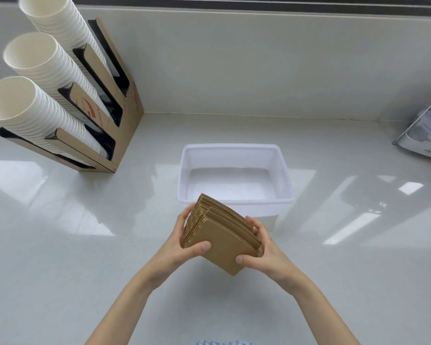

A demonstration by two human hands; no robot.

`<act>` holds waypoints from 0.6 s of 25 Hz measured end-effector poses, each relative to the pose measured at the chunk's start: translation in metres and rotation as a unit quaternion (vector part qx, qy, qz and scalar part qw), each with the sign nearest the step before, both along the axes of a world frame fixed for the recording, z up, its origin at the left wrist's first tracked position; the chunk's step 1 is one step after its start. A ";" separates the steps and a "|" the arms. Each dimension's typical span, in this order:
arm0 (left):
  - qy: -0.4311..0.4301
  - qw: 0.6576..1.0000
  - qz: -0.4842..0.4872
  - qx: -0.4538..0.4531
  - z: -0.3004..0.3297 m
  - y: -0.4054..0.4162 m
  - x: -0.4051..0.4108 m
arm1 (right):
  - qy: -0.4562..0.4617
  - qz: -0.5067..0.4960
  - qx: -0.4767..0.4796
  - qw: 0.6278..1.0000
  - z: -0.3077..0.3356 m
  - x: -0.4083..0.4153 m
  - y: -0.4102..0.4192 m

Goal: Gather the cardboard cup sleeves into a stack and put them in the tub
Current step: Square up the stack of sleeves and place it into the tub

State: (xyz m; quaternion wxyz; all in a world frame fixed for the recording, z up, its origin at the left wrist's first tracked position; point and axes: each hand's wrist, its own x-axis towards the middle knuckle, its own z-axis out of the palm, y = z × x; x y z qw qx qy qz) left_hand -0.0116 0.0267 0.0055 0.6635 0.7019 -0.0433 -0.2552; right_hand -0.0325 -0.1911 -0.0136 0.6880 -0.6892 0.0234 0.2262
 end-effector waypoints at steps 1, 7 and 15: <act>-0.004 1.000 -0.010 0.008 0.000 0.001 0.001 | -0.003 -0.001 -0.025 1.000 0.001 0.001 -0.002; -0.066 0.989 -0.026 0.133 -0.014 -0.003 0.005 | -0.090 0.004 -0.186 0.978 0.004 0.003 -0.010; -0.125 0.973 -0.036 0.190 -0.029 -0.013 0.002 | -0.091 0.011 -0.213 0.973 -0.016 -0.002 -0.002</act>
